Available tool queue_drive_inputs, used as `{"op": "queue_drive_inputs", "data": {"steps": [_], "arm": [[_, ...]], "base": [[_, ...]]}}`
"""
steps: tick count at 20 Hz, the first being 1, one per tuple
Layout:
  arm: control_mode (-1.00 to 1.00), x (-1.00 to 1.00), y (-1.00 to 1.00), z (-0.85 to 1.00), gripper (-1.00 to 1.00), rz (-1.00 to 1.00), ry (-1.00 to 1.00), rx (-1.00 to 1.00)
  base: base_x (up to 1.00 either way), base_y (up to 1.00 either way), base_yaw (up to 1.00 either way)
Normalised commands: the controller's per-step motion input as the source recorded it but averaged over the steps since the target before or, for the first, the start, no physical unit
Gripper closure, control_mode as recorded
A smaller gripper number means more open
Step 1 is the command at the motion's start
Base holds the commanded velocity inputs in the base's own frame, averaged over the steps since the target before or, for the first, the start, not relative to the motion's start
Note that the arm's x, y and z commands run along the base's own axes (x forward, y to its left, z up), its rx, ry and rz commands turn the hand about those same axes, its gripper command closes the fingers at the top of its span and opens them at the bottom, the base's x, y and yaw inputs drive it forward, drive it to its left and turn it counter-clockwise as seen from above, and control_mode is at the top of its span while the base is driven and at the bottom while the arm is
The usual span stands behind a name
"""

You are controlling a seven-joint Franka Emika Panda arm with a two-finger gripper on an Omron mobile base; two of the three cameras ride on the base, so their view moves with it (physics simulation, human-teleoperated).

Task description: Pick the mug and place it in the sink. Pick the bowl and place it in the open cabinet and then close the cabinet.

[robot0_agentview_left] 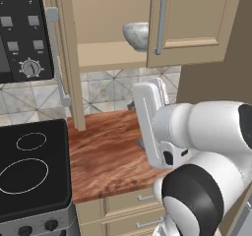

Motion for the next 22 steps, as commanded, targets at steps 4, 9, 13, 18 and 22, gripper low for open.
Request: {"op": "queue_drive_inputs", "data": {"steps": [4, 9, 13, 18, 22], "arm": [[-1.00, -0.26, 0.41, -0.04, -1.00, 0.00, 0.00, 0.00], [-1.00, -0.12, 0.43, -0.02, -1.00, 0.00, 0.00, 0.00], [-1.00, 0.00, 0.53, -0.03, -1.00, 0.00, 0.00, 0.00], [-1.00, 0.00, 0.49, -0.11, -1.00, 0.00, 0.00, 0.00], [-1.00, 0.00, 0.49, -0.03, -1.00, -0.01, 0.00, 0.00]], "base": [[0.00, 0.00, 0.00], [0.00, 0.00, 0.00], [0.00, 0.00, 0.00], [0.00, 0.00, 0.00], [0.00, 0.00, 0.00]]}}
